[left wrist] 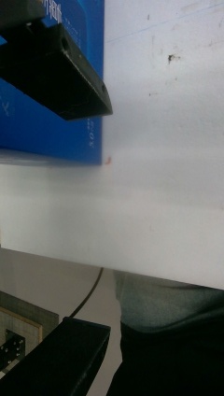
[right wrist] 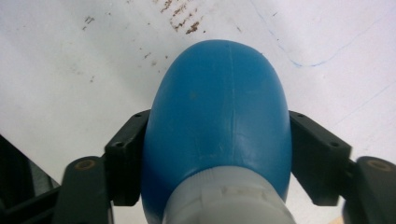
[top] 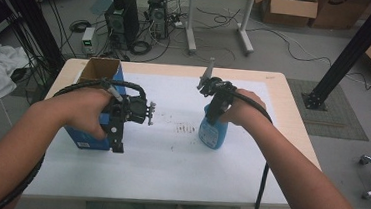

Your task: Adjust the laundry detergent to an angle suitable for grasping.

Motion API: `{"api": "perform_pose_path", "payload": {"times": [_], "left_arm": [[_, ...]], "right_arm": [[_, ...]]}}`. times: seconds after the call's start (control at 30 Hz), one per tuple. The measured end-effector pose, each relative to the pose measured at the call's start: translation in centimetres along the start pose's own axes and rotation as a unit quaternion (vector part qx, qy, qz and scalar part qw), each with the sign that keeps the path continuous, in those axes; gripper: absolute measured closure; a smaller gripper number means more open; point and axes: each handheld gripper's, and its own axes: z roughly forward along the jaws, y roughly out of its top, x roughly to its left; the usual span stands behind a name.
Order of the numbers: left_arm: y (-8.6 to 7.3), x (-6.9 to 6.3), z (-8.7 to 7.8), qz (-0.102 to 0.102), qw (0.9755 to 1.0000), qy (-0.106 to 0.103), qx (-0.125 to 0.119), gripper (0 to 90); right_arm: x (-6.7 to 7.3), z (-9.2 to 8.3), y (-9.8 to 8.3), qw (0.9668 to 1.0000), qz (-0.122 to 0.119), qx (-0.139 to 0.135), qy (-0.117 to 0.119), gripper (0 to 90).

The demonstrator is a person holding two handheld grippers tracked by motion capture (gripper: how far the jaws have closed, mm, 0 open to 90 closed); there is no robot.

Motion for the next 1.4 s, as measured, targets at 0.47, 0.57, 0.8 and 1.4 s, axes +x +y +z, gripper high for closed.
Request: {"api": "perform_pose_path", "payload": {"times": [0.47, 0.57, 0.8, 1.4], "left_arm": [[0.1, 0.0, -0.3, 0.0, 1.0, 0.004, 0.001, 0.1], [0.2, 0.0, -0.3, 0.001, 1.0, 0.005, -0.001, 0.1], [0.3, 0.1, -0.2, 0.004, 1.0, 0.003, 0.002, 0.1], [0.5, 0.2, -0.2, 0.002, 1.0, 0.003, 0.004, 0.1]], "right_arm": [[-0.3, -1.5, -0.2, 0.9997, -0.012, -0.018, 0.012, 16.1], [-0.3, -1.8, -0.2, 0.9992, -0.025, -0.025, 0.016, 14.7], [-0.6, -3.2, -0.3, 0.9981, -0.046, -0.036, 0.02, 12.6], [-0.7, -5.5, -0.9, 0.994, -0.097, -0.046, 0.019, 1.7]]}}
